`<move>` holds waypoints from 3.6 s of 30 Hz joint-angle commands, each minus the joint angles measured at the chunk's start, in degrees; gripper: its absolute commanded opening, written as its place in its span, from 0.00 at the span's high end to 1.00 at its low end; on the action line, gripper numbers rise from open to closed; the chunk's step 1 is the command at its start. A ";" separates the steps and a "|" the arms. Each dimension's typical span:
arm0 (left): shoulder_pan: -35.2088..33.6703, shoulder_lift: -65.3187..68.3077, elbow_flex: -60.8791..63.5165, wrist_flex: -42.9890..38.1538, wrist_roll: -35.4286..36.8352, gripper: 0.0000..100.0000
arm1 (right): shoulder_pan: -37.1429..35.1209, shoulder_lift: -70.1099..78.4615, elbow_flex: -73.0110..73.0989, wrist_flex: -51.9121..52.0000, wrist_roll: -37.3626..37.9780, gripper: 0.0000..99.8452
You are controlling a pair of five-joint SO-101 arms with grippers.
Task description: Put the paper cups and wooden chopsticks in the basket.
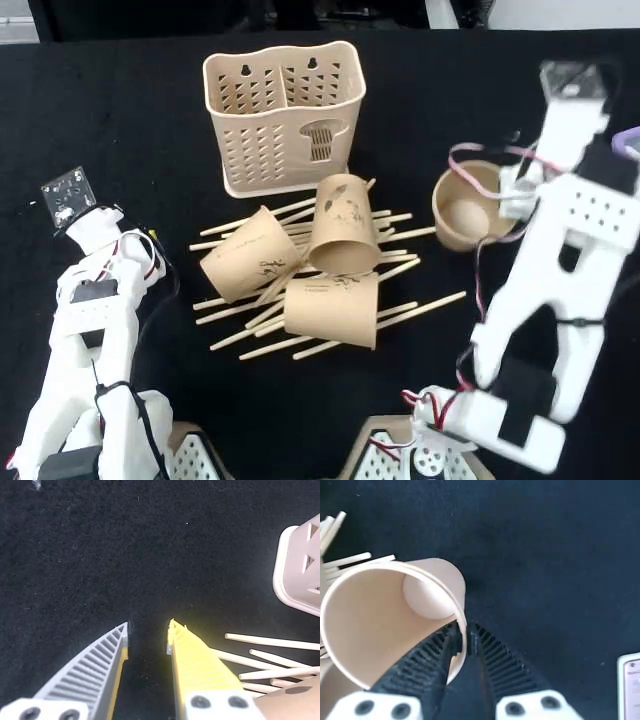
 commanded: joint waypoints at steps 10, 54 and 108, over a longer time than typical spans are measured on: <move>0.57 -1.67 -0.31 -0.62 -0.62 0.86 | -22.15 2.24 -41.63 9.67 -8.53 0.99; 0.57 -1.67 0.48 -1.05 -0.62 0.86 | -32.44 24.48 -38.55 -14.07 -12.66 0.98; 4.35 -1.76 0.48 -1.05 -0.62 0.86 | -35.69 -39.43 58.86 -32.88 14.42 0.77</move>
